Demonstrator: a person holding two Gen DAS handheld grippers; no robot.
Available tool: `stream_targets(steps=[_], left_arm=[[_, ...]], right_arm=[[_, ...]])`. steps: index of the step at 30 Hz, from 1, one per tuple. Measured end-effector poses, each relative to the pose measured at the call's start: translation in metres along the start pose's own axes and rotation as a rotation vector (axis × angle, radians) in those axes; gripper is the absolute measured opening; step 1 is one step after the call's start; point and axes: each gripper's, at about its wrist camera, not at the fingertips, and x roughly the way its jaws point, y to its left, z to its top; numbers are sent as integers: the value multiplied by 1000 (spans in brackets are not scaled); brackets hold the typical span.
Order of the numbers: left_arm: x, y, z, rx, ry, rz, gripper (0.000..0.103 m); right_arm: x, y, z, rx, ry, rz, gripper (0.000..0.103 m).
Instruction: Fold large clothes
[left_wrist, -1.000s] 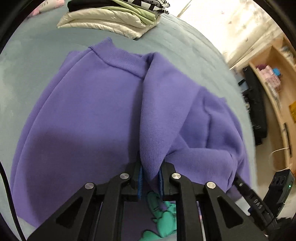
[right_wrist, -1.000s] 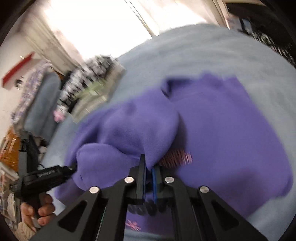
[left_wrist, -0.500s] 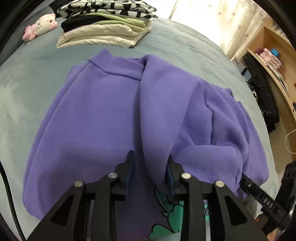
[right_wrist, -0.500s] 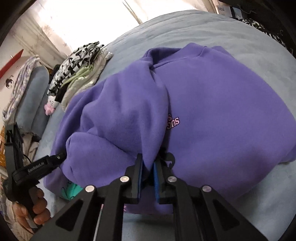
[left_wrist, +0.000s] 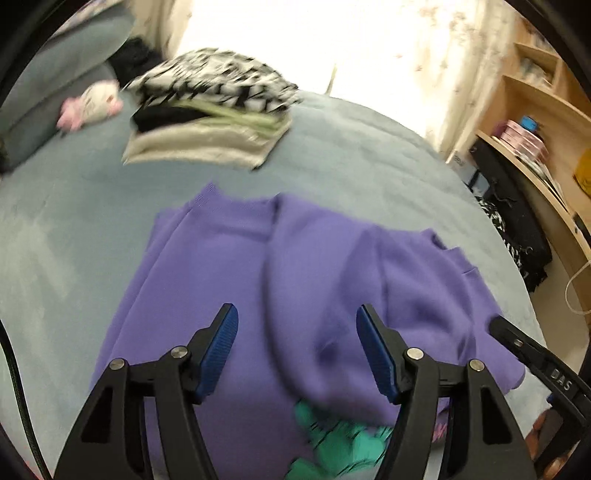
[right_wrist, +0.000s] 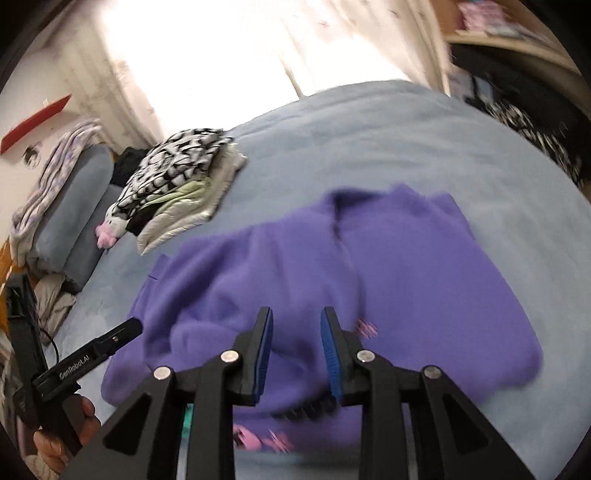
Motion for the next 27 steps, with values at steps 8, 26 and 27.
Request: stream_targets(steps=[8, 26, 27], left_arm=[[61, -34, 16, 68, 17, 46, 45], [92, -39, -10, 181, 22, 157, 47], [93, -39, -9, 181, 23, 157, 47]], right_arm=[[68, 30, 19, -116, 13, -10, 27], [109, 16, -8, -188, 34, -93, 27], [109, 16, -8, -189, 34, -94, 27]])
